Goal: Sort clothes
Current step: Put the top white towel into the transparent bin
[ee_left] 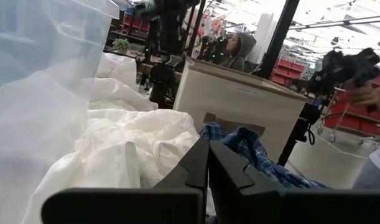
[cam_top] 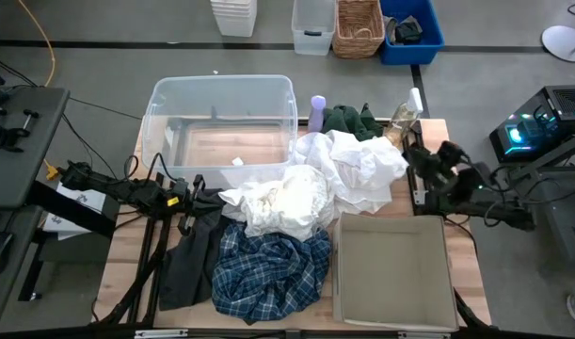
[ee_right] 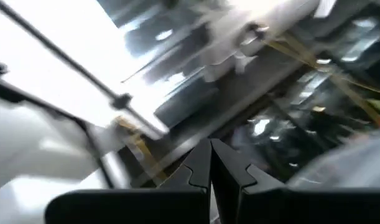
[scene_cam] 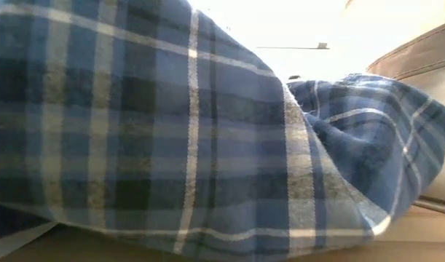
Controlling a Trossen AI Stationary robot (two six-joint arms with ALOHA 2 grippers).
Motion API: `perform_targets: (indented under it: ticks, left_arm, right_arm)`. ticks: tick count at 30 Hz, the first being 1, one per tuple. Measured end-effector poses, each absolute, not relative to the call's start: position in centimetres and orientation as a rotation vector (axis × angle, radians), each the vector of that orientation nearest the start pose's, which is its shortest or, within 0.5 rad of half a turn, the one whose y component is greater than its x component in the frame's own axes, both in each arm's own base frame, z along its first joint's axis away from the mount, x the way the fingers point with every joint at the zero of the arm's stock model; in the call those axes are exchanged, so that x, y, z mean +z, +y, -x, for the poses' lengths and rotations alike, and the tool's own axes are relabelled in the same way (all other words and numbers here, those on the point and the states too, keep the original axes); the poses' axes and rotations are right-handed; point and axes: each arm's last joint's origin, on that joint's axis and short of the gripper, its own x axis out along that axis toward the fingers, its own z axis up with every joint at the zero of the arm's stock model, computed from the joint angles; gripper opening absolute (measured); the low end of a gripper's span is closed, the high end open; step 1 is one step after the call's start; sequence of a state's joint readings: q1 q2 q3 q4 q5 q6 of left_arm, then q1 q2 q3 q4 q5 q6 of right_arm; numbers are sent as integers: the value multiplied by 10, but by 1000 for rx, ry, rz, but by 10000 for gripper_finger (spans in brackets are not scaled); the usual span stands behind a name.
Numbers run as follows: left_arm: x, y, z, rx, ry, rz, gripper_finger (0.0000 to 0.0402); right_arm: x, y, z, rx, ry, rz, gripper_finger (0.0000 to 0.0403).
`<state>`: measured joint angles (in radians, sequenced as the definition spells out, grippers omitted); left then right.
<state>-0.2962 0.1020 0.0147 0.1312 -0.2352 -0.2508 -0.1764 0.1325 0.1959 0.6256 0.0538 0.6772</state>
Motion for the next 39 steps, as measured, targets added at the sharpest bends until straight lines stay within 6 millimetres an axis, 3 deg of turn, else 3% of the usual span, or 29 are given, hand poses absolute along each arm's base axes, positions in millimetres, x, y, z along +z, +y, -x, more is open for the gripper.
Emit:
perform_targets:
  ticks: [6, 9, 12, 15, 20, 23, 30, 39]
  left_arm:
    - [173, -23, -100, -66, -34, 262, 1]
    - [173, -23, -100, -66, -34, 262, 1]
    - [173, -23, -100, -66, -34, 262, 1]
    - [173, -23, -100, -66, -34, 262, 1]
    - [173, -23, -100, -66, -34, 262, 1]
    - [173, -23, -100, -66, -34, 262, 1]
    - [173, -23, -100, -66, -34, 262, 1]
    - [173, -23, -100, -66, -34, 262, 1]
  right_arm:
    - [323, -18, -112, -72, -207, -432, 1]
    - [347, -23, -136, -138, 45, -379, 21]
    - [361, -31, -163, -194, 320, -343, 74]
    - [361, -43, -192, -255, 589, -365, 154]
    - [341, -64, -243, -386, 913, -419, 284]
    - [321, -75, -267, -474, 1086, -467, 322]
    - [287, -92, -303, -668, 1216, -469, 329]
    - [230, -100, -311, -844, 1418, -408, 330]
